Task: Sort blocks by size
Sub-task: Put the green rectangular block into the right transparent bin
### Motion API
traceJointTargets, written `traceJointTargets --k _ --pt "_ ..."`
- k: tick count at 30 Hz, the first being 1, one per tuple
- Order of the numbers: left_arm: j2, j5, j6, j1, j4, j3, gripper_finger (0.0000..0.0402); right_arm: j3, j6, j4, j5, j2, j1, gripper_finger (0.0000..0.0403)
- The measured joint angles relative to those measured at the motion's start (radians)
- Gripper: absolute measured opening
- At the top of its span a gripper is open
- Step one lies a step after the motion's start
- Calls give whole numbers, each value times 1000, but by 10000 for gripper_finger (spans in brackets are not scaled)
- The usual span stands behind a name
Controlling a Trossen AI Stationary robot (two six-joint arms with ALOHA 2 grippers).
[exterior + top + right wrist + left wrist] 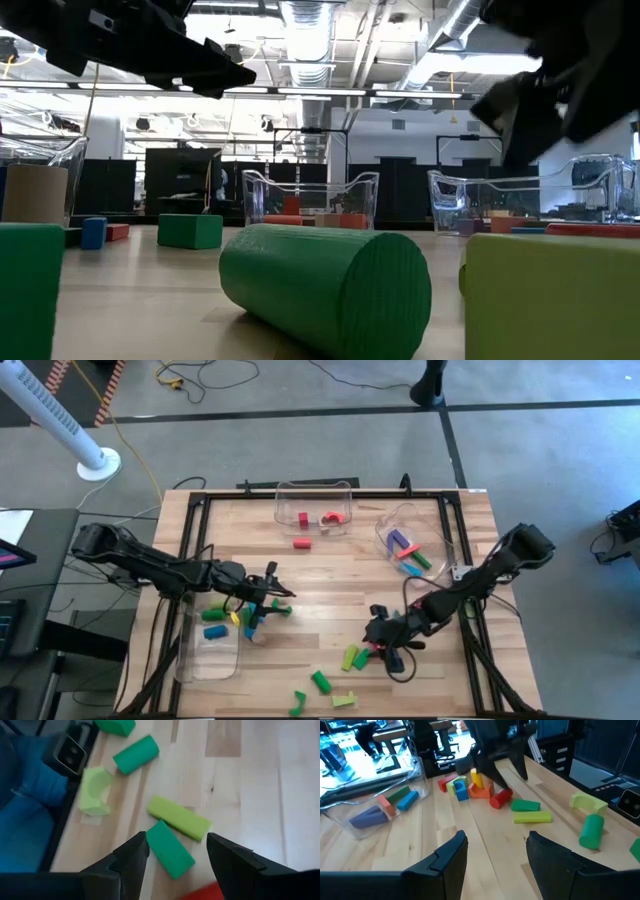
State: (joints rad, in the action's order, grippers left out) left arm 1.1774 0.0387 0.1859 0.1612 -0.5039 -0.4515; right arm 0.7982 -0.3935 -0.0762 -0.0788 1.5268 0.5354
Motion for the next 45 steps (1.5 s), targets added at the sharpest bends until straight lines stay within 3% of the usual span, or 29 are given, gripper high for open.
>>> traceJointTargets --k 11,24,38,45 --pt "0 5 -12 0 -12 0 194 0 29 11 1 158 13 232" --pt "0 5 -15 0 -33 0 194 0 62 8 -29 164 50 226" --pt "0 5 -33 0 -33 0 194 0 136 72 -60 164 53 183" --pt "0 8 -39 3 -32 0 194 2 112 94 -25 240 51 174"
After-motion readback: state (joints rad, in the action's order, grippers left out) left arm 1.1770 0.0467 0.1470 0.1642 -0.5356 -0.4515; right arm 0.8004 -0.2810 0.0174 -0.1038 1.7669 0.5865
